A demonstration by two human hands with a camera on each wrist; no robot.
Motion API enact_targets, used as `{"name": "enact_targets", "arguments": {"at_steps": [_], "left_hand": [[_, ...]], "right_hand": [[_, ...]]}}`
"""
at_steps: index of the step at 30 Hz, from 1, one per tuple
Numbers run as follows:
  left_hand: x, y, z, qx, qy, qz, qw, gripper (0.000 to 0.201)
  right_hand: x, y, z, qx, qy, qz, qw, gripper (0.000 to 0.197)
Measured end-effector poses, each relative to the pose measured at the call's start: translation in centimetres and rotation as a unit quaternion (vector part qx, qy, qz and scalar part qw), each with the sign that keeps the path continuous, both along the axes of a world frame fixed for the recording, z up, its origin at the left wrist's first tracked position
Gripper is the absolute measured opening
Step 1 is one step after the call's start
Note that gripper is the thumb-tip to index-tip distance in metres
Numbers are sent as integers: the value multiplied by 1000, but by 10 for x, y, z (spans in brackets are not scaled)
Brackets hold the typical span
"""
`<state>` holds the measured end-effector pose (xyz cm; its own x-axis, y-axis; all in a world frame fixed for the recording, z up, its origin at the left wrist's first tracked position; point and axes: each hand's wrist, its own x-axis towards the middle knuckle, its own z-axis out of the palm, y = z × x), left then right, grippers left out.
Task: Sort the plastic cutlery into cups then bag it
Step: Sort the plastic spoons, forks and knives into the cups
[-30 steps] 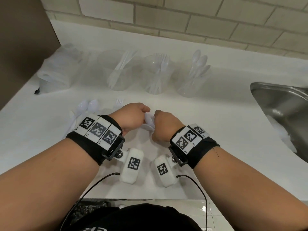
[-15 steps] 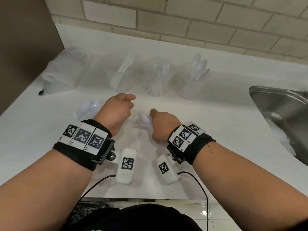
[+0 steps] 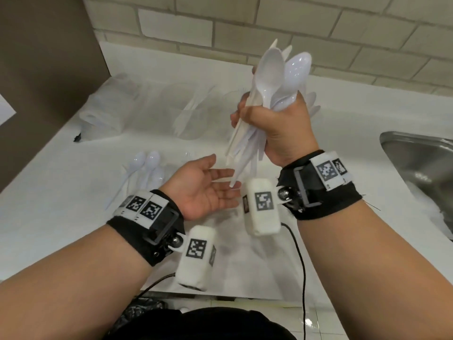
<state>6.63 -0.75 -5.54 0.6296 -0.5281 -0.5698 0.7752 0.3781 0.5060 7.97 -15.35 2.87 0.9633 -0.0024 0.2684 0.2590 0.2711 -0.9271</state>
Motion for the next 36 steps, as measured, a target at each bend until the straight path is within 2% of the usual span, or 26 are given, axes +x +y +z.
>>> {"name": "enact_targets", "arguments": {"at_steps": [2,5,8,11,14,17,21,24,26,30,31,34,36], "left_hand": [[-4,-3,5,-42,-16,-4,999,54],[-5,-1,13,-99,-37,4,994,48],[-3,4,12,-22,-29,-45,998,40],[-6,7,10,-9,-9,-73,997,53],[-8,4,14,-10,-13,-39,999,49],[-6,3,13,12,19,8,1000,53],[-1,5,11,21,23,52,998,52],[1,4,21,-16,-16,48,999,43],[3,3,29,-43,-42,51,997,38],[6,7,26,0,-37,4,999,43],[6,8,24,12,-27,-13,999,47],[4,8,22,-25,-22,-23,999,57],[5,7,24,-61,-42,-8,997,55]], "right_hand": [[-2,11,0,-4,-20,0,1000,46],[-5,22,-10,-29,-21,-26,999,55],[-7,26,-14,-36,-18,-47,998,57],[-7,27,-9,-44,-31,-62,997,61],[-7,29,-9,-68,-40,-83,993,73],[-4,31,-18,-92,-56,-104,989,89],[-1,28,-26,-104,-55,-102,988,91],[-4,31,-35,-88,-53,-87,991,85],[-7,34,-42,-100,-26,-93,990,71],[-6,31,-44,-110,0,-99,989,12],[-5,29,-42,-99,0,-89,991,5],[-7,27,-43,-95,2,-78,992,6],[-10,30,-50,-113,12,-77,991,11]]}}
